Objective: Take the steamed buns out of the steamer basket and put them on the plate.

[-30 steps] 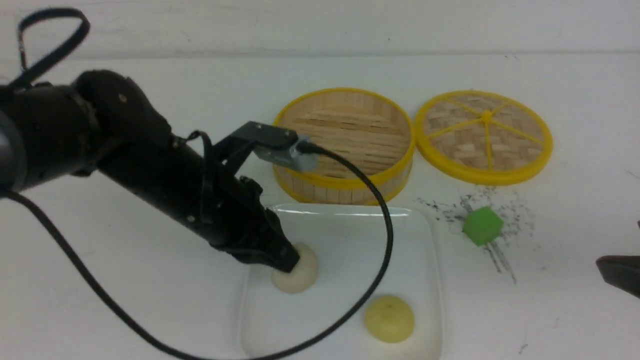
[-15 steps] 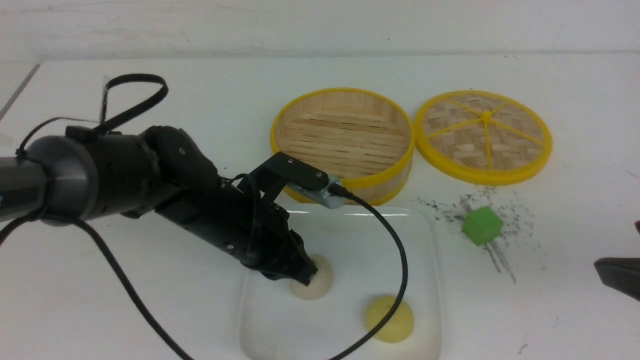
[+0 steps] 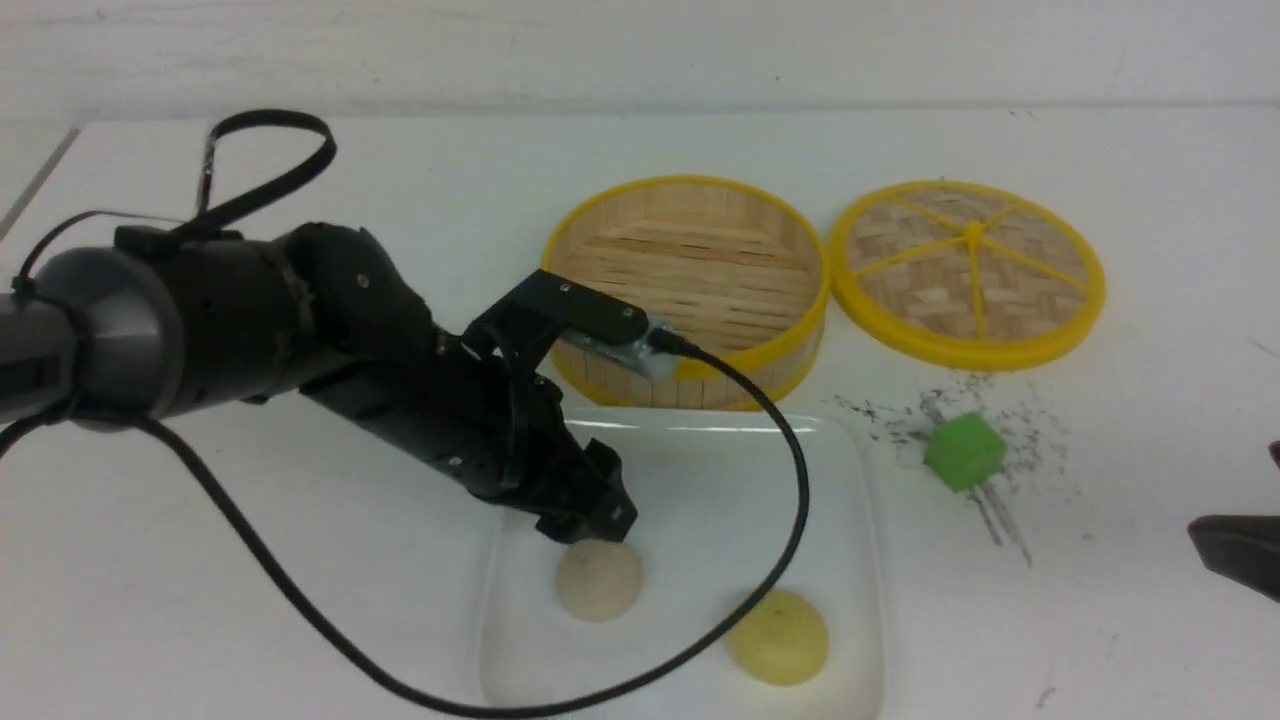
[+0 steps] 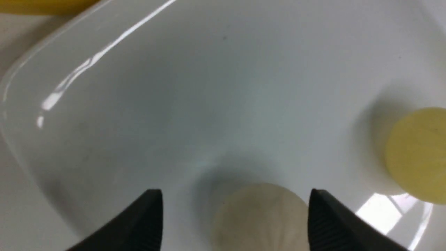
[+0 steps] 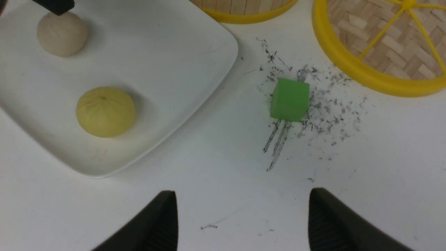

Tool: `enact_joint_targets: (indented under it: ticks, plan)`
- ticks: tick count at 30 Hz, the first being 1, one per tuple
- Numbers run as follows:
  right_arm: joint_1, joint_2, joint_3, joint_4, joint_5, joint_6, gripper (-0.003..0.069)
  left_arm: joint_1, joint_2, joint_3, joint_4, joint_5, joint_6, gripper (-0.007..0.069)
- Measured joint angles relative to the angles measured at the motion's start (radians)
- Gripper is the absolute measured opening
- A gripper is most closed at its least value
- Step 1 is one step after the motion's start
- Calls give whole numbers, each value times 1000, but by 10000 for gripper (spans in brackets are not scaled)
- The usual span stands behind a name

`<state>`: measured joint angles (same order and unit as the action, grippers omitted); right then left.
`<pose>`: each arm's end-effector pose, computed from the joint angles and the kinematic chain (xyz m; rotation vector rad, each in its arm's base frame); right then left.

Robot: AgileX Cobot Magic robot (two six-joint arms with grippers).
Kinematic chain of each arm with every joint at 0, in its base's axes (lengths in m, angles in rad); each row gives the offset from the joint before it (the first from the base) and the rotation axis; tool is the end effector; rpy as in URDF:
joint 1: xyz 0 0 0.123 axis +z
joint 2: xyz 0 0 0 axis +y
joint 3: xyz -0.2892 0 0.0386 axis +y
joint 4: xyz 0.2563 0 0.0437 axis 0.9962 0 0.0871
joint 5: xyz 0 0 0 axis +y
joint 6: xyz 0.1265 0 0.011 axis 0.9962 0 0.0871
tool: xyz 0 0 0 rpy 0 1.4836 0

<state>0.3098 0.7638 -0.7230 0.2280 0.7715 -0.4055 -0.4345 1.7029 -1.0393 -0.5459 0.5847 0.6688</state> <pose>0.1564 0.0711 0.3022 -0.6993 2.1716 0.2167 0.3124 -0.1851 0.1732 0.9210 2.5001 -0.4632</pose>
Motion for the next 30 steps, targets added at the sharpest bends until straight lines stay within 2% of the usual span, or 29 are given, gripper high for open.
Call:
enact_joint_targets:
  ticks: [3, 9, 16, 19, 23, 30]
  plan:
    - [0, 0, 0, 0, 0, 0, 495, 0, -2, 0, 62, 5, -51, 587]
    - [0, 0, 0, 0, -19, 0, 495, 0, -69, 0, 127, 11, -78, 537]
    - [0, 0, 0, -2, -160, 0, 495, 0, -339, -11, 188, -68, -85, 494]
    - [0, 0, 0, -2, -294, 0, 495, 0, -468, -11, 213, -121, -92, 493]
    - [0, -4, 0, -2, -419, 1, 495, 0, -566, -11, 226, -154, -115, 493]
    - [0, -111, 4, -27, -494, 3, 495, 0, -624, -11, 307, -132, -179, 492]
